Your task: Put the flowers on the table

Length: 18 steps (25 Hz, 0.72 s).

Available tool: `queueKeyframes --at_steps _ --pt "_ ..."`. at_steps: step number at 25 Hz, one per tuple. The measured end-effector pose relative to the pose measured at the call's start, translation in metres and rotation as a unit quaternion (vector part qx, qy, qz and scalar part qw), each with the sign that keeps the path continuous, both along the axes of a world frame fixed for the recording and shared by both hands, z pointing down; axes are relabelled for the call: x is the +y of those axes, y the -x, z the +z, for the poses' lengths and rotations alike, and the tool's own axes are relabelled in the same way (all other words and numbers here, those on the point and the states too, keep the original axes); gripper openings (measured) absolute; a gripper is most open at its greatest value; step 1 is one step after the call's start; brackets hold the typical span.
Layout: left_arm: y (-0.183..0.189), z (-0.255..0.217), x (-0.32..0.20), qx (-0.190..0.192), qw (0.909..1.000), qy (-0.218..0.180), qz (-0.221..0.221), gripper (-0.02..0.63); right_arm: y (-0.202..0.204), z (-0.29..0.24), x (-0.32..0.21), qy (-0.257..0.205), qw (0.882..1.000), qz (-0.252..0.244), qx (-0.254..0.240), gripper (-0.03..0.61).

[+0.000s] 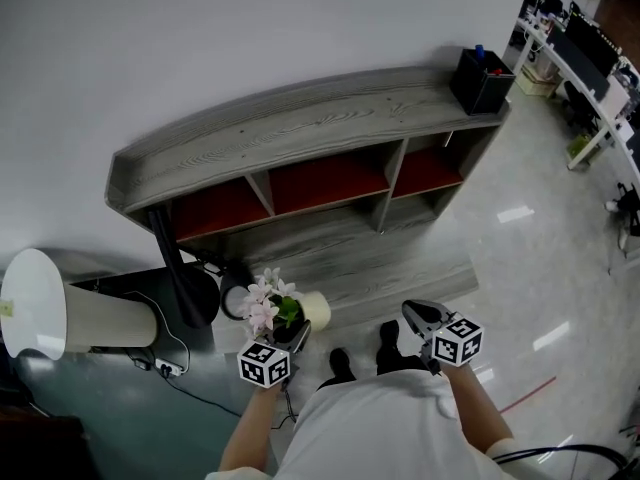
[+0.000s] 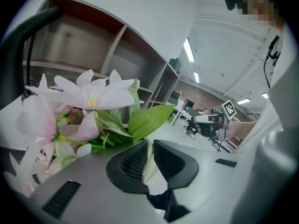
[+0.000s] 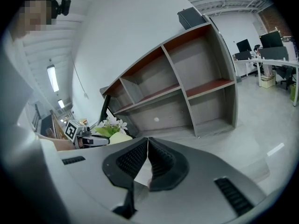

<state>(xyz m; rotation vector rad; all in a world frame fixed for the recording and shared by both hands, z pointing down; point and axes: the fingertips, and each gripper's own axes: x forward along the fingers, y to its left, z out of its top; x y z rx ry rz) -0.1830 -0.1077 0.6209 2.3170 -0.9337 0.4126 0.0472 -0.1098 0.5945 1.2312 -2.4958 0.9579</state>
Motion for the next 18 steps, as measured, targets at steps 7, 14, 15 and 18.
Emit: queueKeyframes --at_steps 7,14,15,18 --pt "-0.028 0.003 -0.028 -0.021 0.9992 -0.003 -0.033 0.054 -0.028 -0.006 -0.044 -0.002 0.999 -0.044 0.001 0.018" --pt "-0.056 0.026 -0.058 -0.055 0.9971 0.013 -0.050 0.054 -0.049 0.000 -0.074 0.006 0.997 -0.082 -0.002 0.018" --pt "-0.060 0.031 -0.063 -0.064 0.9966 0.014 -0.050 0.054 -0.051 0.002 -0.078 0.008 0.996 -0.088 -0.002 0.018" --pt "-0.072 0.043 -0.077 -0.092 0.9945 0.018 -0.047 0.054 -0.061 0.007 -0.088 0.012 0.995 -0.101 -0.003 0.018"
